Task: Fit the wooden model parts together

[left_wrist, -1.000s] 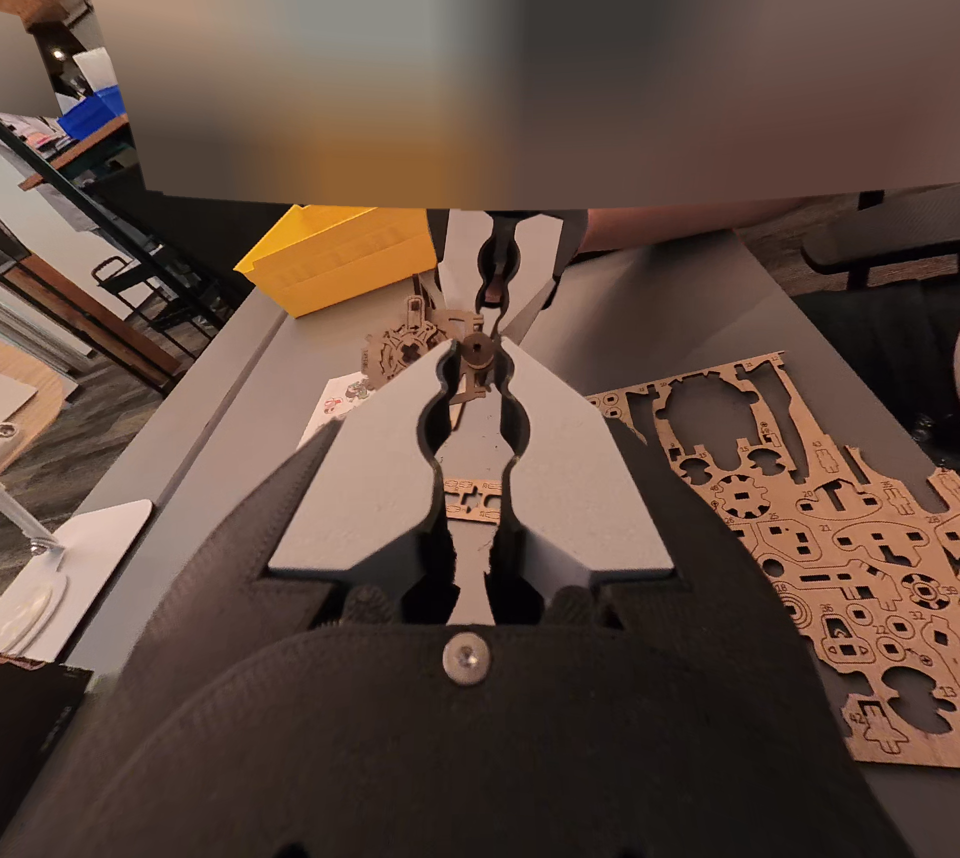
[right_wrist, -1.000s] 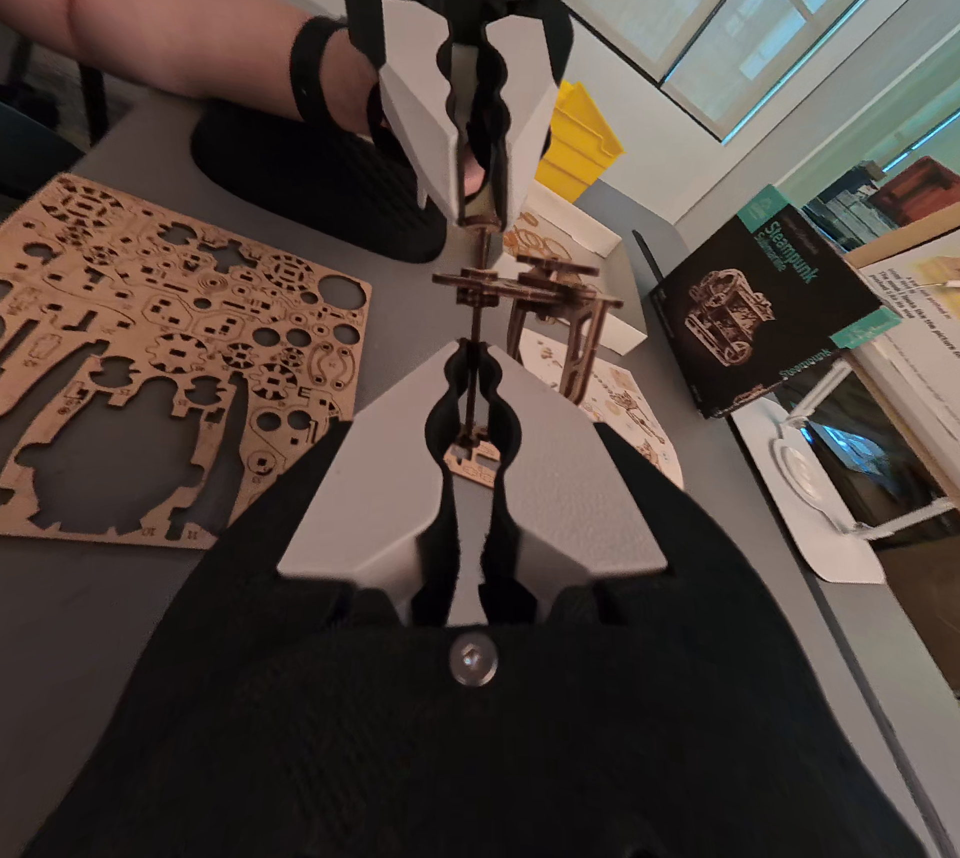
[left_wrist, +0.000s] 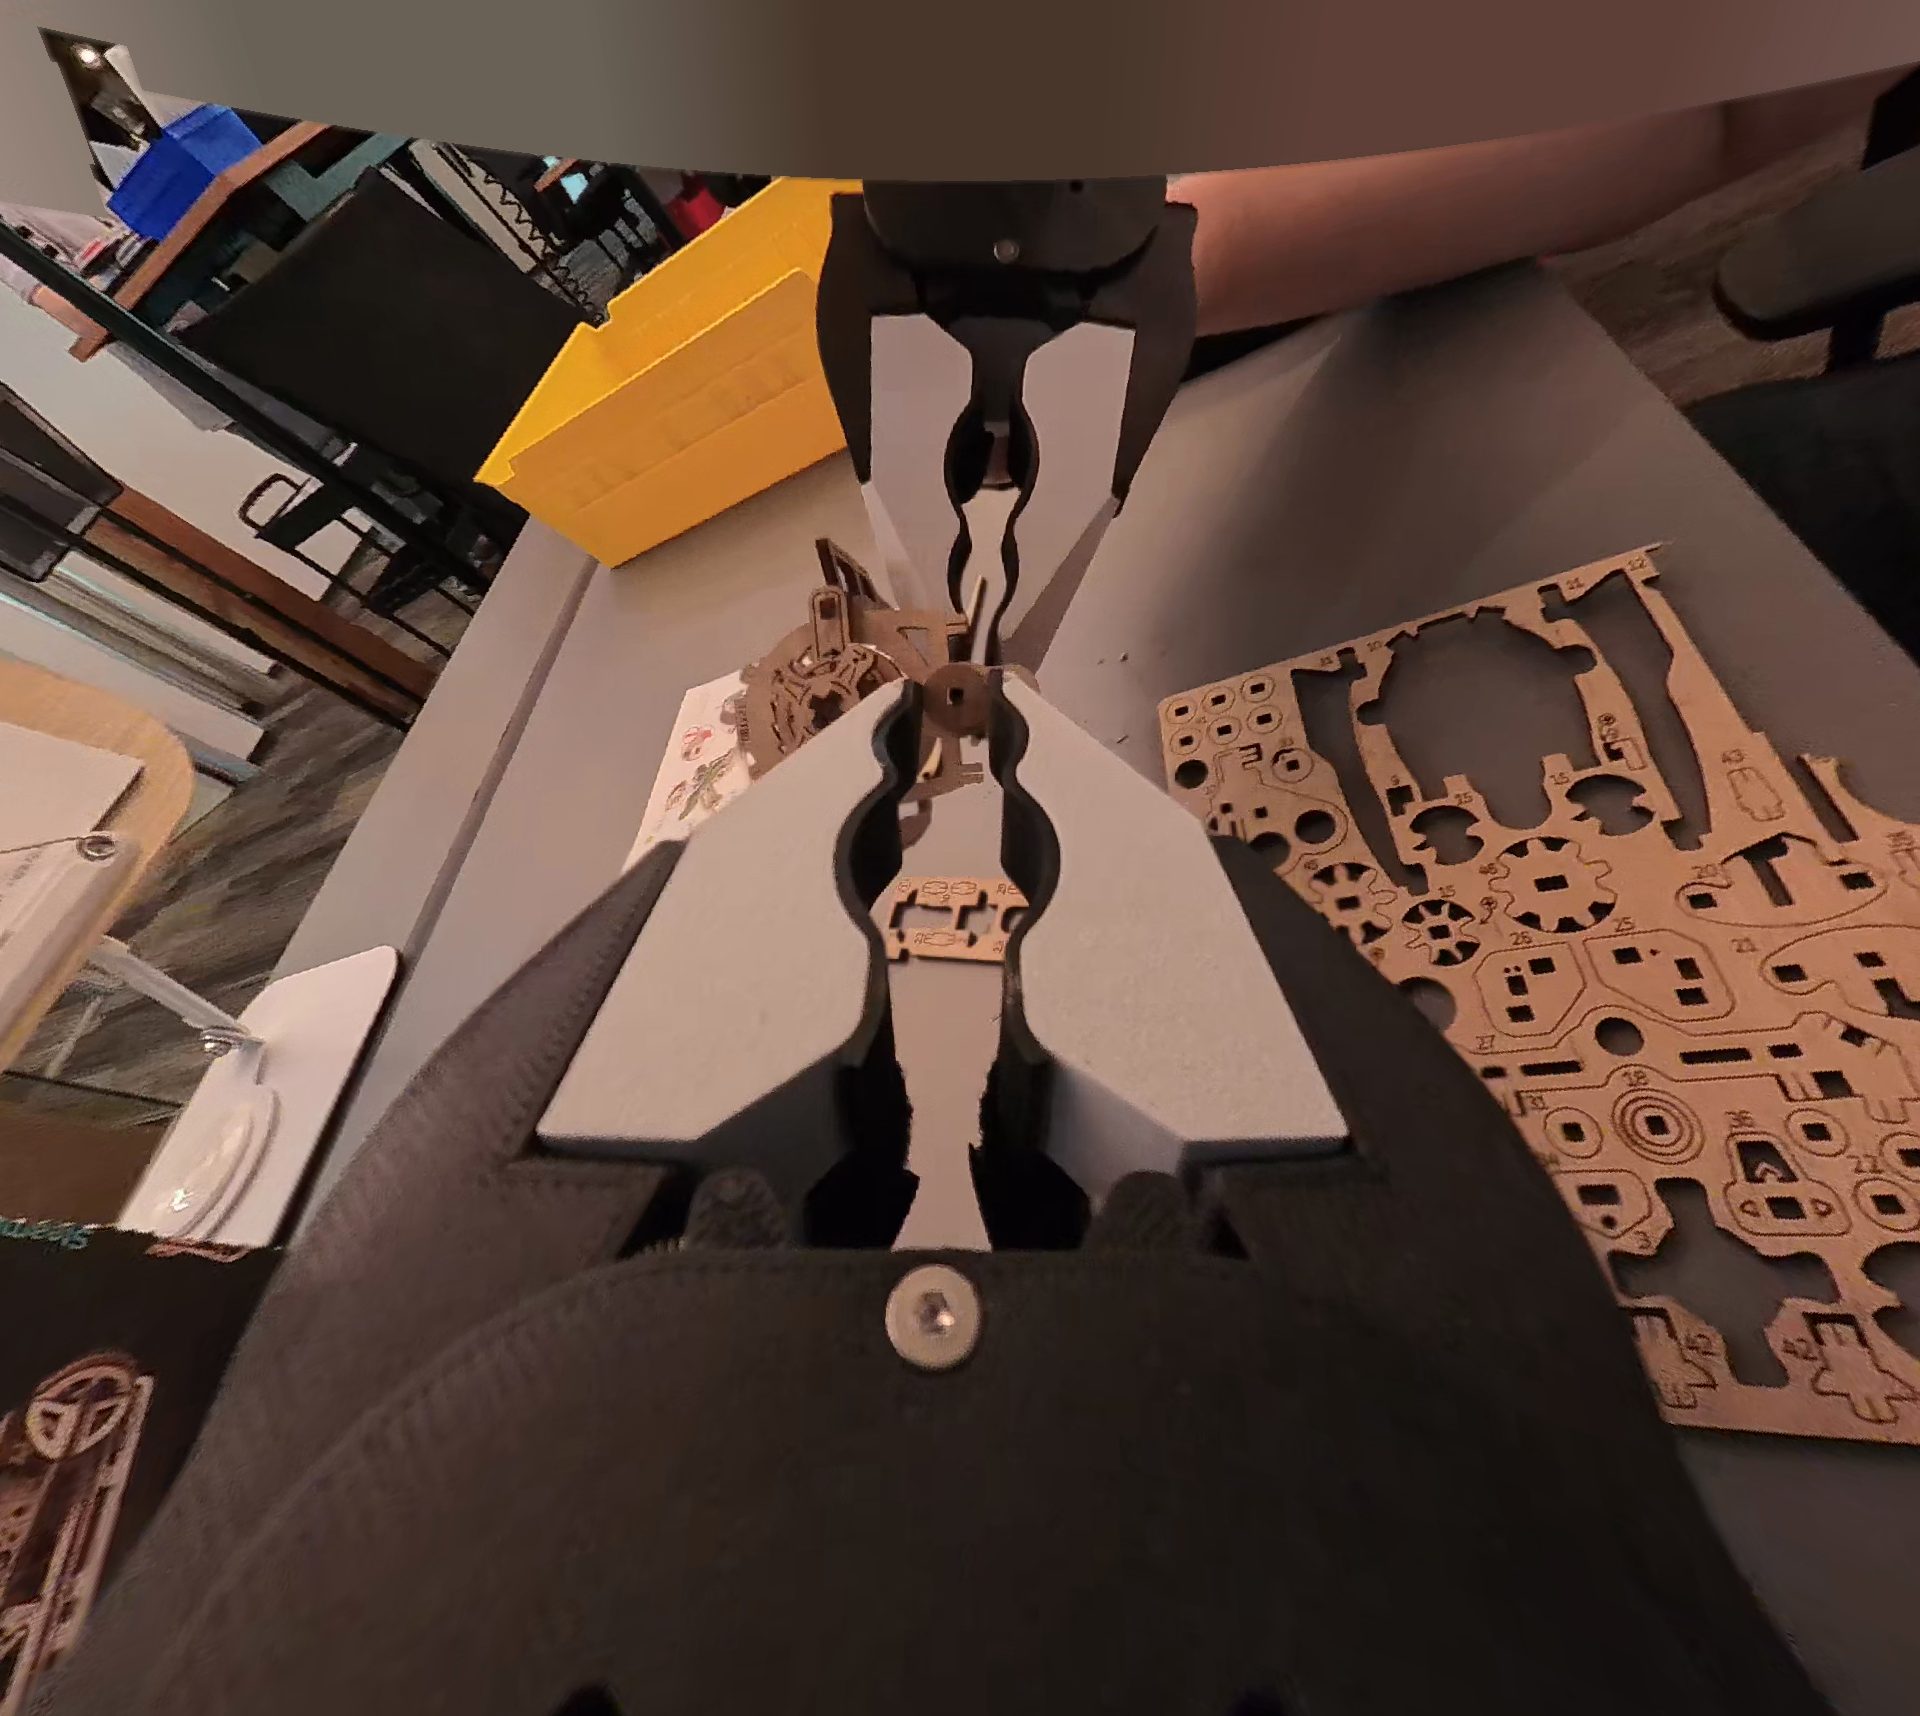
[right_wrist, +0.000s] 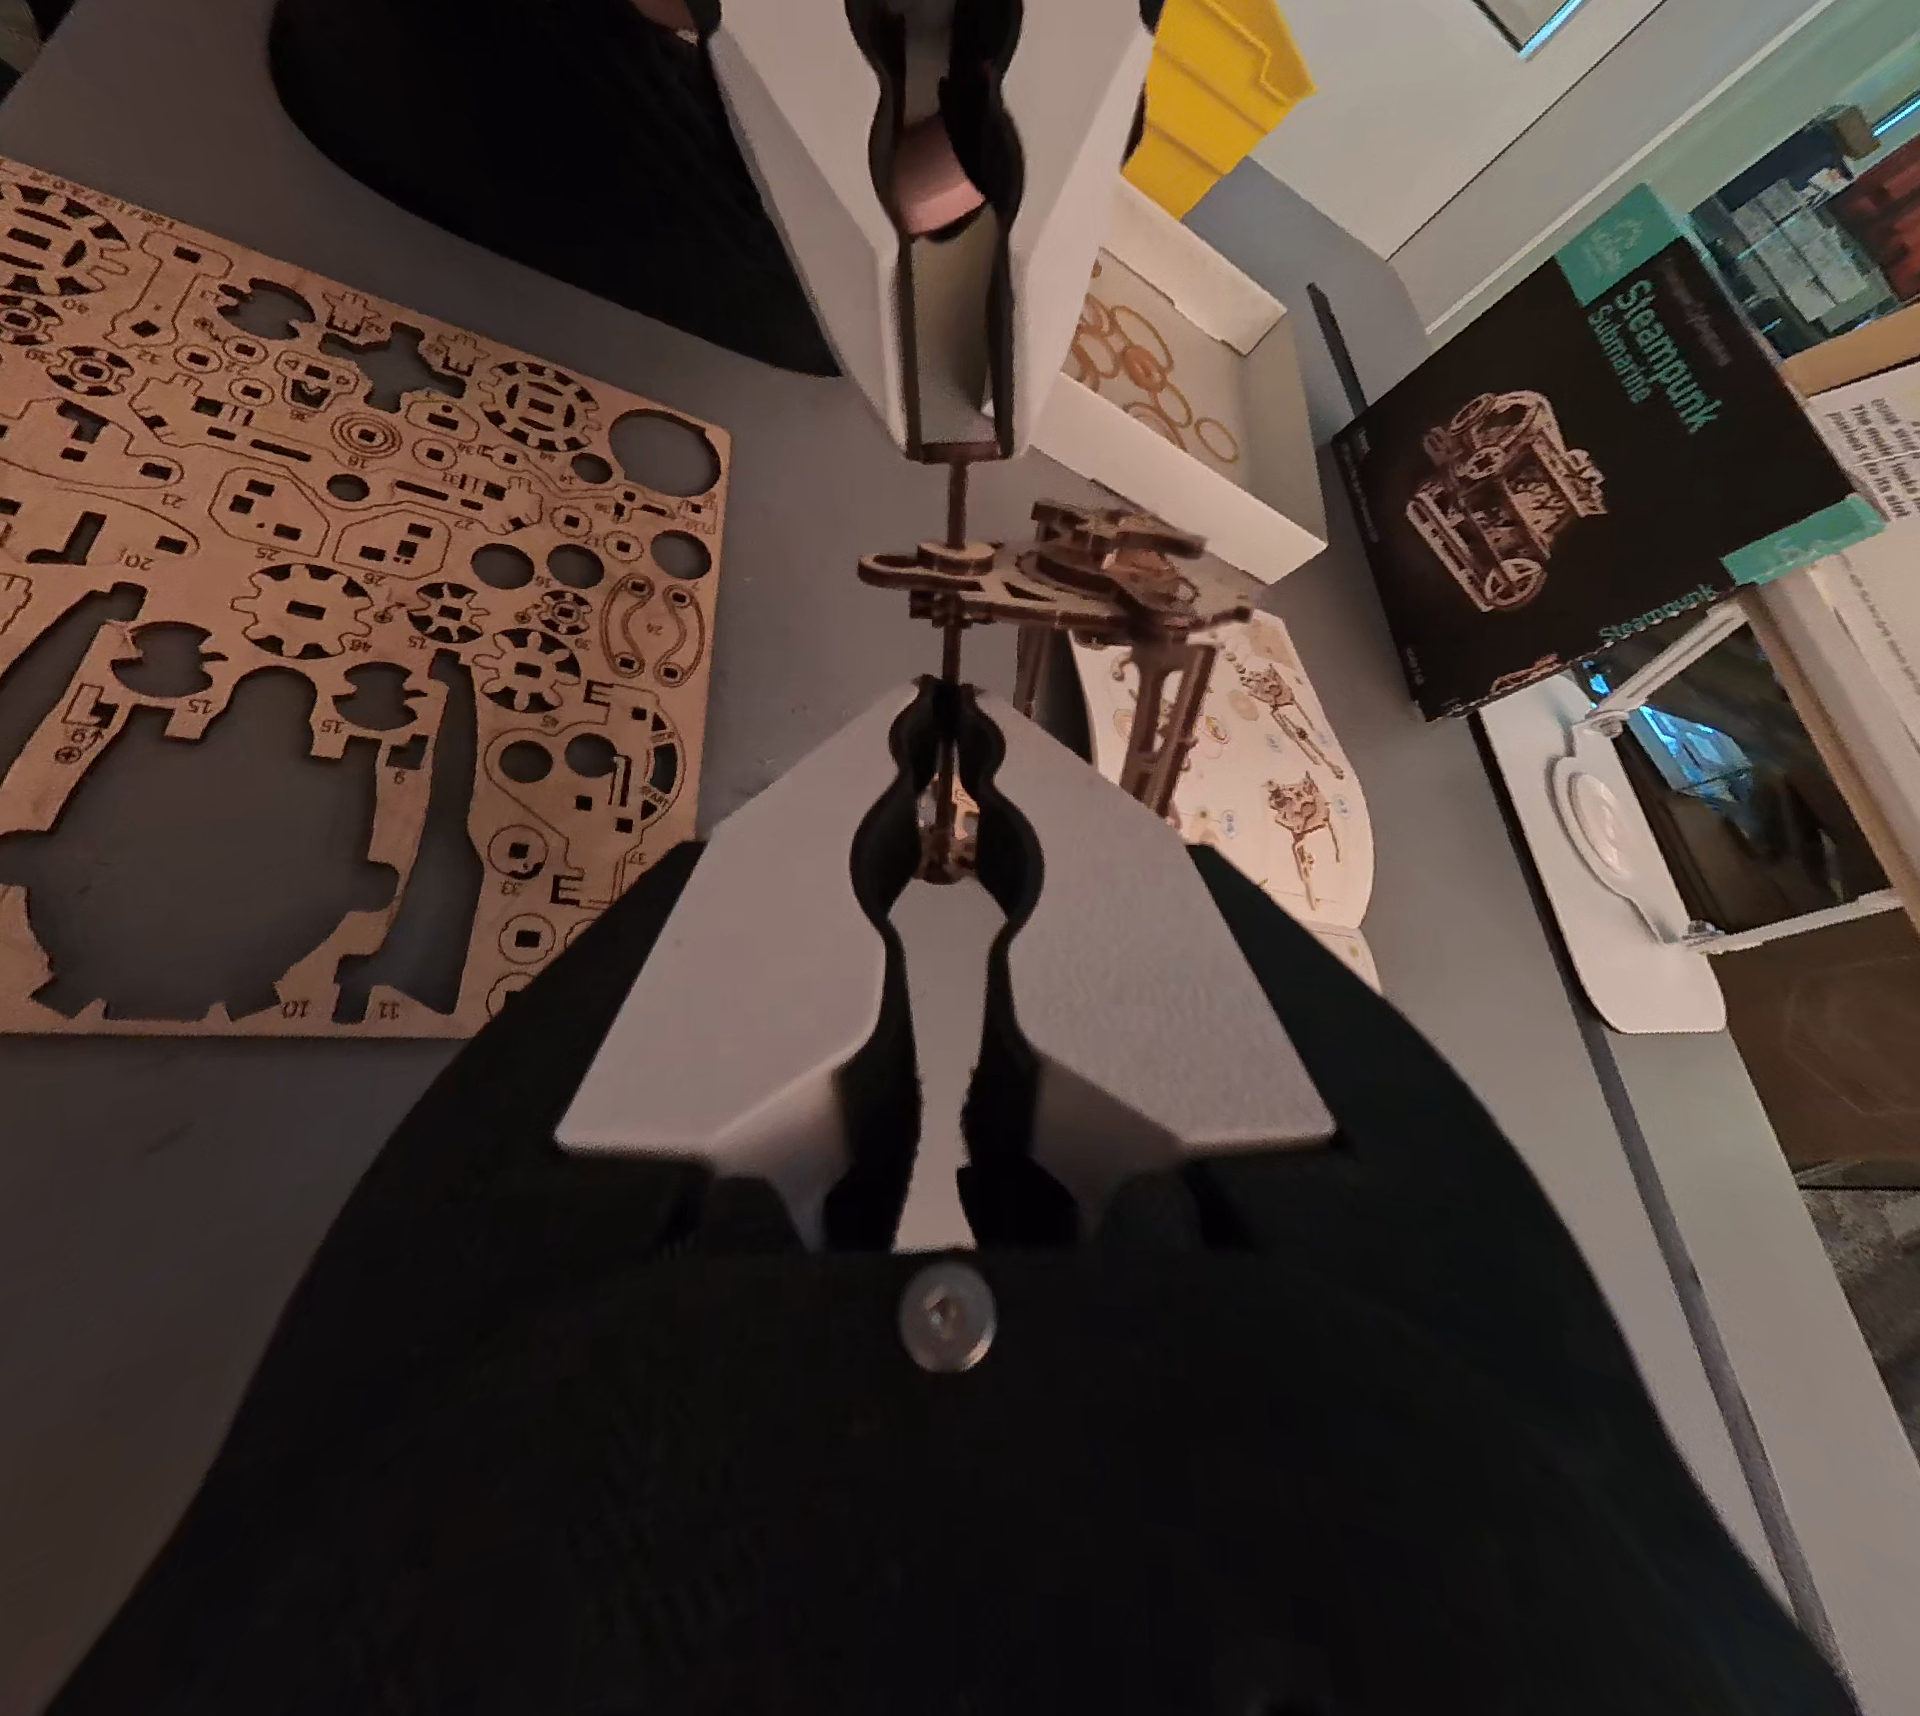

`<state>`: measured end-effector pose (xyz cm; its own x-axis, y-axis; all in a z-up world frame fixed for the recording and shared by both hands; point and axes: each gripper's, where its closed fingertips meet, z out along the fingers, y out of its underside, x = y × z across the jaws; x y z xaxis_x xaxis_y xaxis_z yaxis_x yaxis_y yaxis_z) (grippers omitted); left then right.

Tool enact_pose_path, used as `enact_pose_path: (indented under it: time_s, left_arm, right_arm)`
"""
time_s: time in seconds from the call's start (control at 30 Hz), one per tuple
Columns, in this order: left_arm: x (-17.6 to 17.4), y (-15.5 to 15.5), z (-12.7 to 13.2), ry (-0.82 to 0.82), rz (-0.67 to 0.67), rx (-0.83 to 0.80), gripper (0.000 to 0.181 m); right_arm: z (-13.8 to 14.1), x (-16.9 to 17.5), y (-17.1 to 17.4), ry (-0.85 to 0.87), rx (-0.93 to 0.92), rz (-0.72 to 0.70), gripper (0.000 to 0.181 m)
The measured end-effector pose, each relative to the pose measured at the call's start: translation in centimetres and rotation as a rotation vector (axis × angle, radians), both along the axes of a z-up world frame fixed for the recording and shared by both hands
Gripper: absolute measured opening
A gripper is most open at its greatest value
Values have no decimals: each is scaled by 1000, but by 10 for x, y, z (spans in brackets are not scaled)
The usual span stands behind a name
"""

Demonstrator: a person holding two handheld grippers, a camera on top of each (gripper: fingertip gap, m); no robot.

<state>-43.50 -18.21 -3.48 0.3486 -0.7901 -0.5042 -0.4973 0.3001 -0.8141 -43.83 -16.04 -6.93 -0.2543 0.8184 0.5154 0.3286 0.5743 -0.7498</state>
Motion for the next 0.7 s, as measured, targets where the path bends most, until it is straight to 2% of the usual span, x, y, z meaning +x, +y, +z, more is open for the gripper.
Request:
enact_pose_path:
  time_s: [0.4, 0.7]
  left_arm:
    - [-2, 5, -6, 25, 33, -35, 10]
    - [-4, 5, -5, 17, 35, -48, 10]
  right_arm:
    - [-7, -1, 4, -36, 40, -31, 0]
    - [-6, -2, 4, -20, -3, -27, 0]
